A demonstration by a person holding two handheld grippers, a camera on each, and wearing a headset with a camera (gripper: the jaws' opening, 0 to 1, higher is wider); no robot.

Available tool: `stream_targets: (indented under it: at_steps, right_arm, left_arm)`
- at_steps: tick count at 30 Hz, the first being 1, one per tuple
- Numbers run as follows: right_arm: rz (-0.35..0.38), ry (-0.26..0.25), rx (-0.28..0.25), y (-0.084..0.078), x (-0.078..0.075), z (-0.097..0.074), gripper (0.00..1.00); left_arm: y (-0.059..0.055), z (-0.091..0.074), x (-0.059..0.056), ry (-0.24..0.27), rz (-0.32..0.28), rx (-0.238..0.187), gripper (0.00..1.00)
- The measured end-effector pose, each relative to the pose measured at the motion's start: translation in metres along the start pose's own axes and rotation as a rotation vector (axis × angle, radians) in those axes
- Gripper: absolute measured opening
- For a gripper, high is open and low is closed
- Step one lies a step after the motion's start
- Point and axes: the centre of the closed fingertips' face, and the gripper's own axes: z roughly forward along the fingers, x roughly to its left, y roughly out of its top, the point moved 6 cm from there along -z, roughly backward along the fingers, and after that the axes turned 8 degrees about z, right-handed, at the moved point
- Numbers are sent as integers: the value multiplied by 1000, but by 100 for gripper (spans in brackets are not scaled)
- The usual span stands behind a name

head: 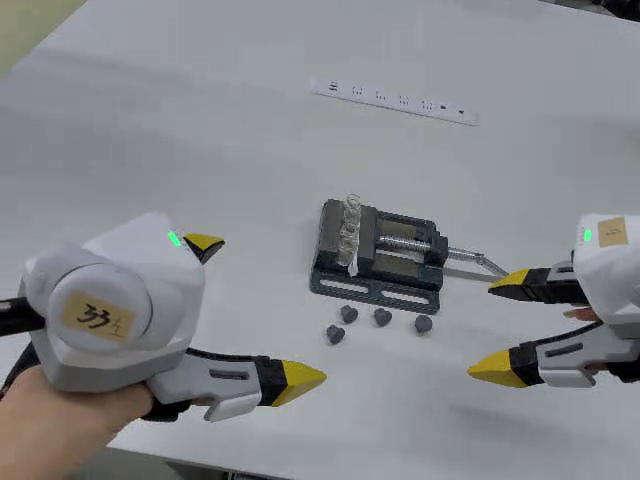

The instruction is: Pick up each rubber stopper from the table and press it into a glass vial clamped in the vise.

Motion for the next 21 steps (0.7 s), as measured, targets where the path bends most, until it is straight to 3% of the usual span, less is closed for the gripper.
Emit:
stream_targets:
  at_steps: [10,21]
  right_arm:
    - [-174,71,122,20,-9,21,43]
    - [-296,147,204,31,-11,35,27]
  left_arm:
    - [-4,4,-5,-19,2,5,94]
    - [-6,6,-8,-25,-14,3,94]
